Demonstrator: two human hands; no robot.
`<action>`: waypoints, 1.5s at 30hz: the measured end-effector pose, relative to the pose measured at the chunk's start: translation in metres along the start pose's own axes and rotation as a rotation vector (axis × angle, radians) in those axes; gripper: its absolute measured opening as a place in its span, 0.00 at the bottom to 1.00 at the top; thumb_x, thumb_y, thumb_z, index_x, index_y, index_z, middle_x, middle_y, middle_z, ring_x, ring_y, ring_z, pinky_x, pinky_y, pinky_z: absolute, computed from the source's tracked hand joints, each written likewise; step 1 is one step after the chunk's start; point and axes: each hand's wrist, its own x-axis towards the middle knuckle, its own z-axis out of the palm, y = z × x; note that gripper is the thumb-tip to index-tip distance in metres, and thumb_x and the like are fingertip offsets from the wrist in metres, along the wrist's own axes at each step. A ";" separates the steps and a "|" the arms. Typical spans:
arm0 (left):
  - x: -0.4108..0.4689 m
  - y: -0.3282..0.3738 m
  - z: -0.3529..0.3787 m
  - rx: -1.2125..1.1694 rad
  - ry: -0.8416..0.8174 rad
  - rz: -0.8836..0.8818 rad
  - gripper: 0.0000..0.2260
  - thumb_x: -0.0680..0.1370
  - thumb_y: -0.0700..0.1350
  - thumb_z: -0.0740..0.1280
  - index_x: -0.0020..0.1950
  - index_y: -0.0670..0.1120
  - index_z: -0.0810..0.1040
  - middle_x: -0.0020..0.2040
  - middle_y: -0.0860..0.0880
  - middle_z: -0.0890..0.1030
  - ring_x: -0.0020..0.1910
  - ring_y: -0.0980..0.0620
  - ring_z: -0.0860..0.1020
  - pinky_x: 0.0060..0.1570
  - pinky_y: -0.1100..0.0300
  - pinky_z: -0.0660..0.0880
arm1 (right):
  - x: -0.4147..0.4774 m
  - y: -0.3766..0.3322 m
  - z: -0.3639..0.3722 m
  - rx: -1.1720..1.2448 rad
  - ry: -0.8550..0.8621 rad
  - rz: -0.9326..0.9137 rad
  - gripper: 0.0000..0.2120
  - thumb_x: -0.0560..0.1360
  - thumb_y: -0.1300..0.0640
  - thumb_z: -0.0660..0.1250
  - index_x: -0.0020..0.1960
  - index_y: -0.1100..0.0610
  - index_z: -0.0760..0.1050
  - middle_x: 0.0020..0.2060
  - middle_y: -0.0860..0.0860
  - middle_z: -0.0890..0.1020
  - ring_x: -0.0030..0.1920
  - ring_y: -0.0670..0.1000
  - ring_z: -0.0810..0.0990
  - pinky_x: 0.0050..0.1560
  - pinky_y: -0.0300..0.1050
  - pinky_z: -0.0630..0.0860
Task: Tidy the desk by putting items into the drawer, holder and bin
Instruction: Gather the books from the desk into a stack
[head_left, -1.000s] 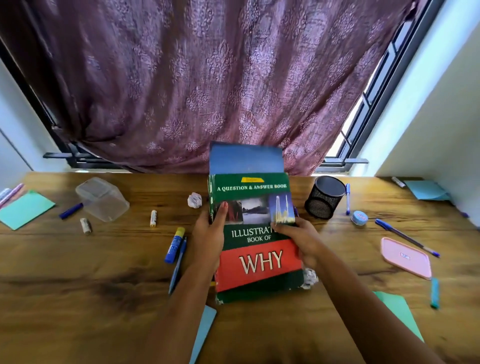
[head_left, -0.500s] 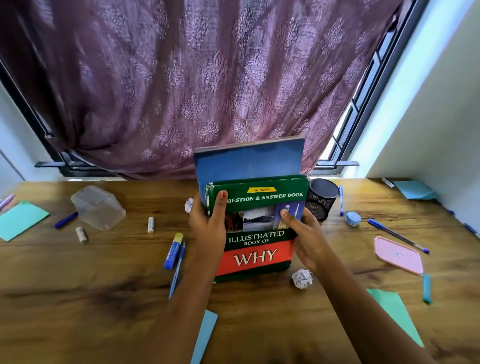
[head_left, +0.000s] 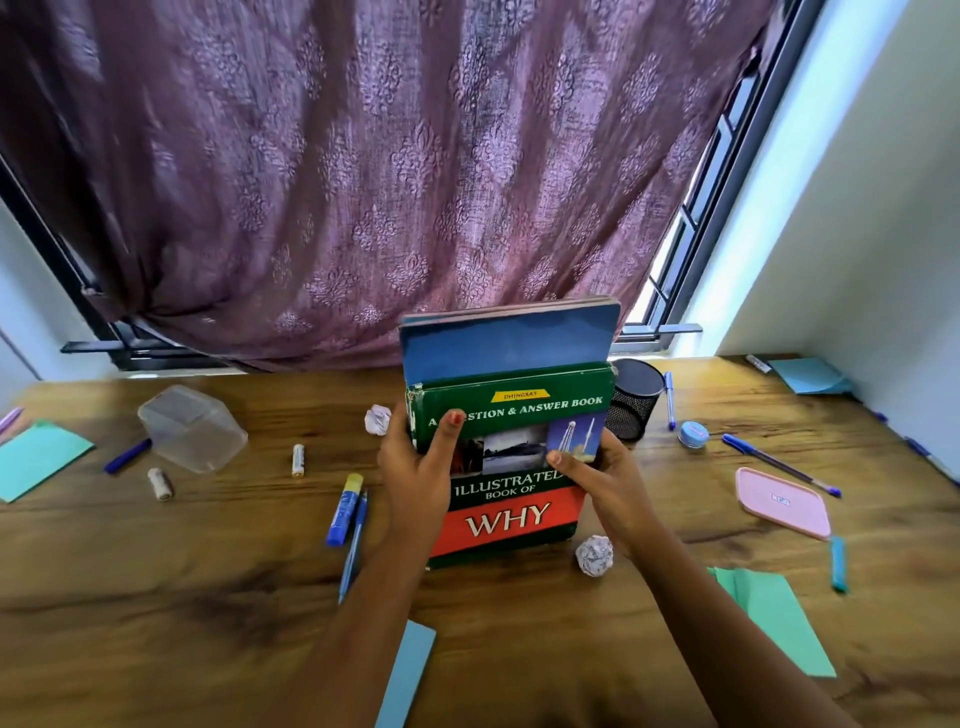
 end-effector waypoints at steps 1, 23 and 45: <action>0.002 0.004 -0.001 0.005 -0.002 0.004 0.15 0.72 0.59 0.68 0.52 0.51 0.76 0.45 0.59 0.83 0.46 0.62 0.80 0.45 0.70 0.75 | 0.000 -0.005 0.000 -0.024 -0.005 -0.018 0.19 0.62 0.53 0.75 0.50 0.55 0.77 0.42 0.51 0.85 0.42 0.51 0.84 0.38 0.41 0.80; -0.050 -0.050 -0.024 0.176 -0.015 -0.450 0.20 0.79 0.53 0.57 0.64 0.42 0.72 0.46 0.53 0.79 0.41 0.60 0.78 0.32 0.74 0.73 | -0.011 0.011 0.007 -0.437 0.100 -0.023 0.25 0.67 0.52 0.76 0.59 0.50 0.68 0.49 0.49 0.81 0.46 0.46 0.83 0.43 0.43 0.81; -0.009 -0.034 -0.053 0.968 -0.314 -0.558 0.24 0.82 0.56 0.49 0.56 0.39 0.75 0.55 0.39 0.79 0.54 0.41 0.77 0.53 0.53 0.73 | -0.012 0.024 0.042 -0.546 0.269 0.361 0.18 0.80 0.47 0.59 0.56 0.63 0.70 0.52 0.62 0.80 0.52 0.61 0.79 0.55 0.57 0.76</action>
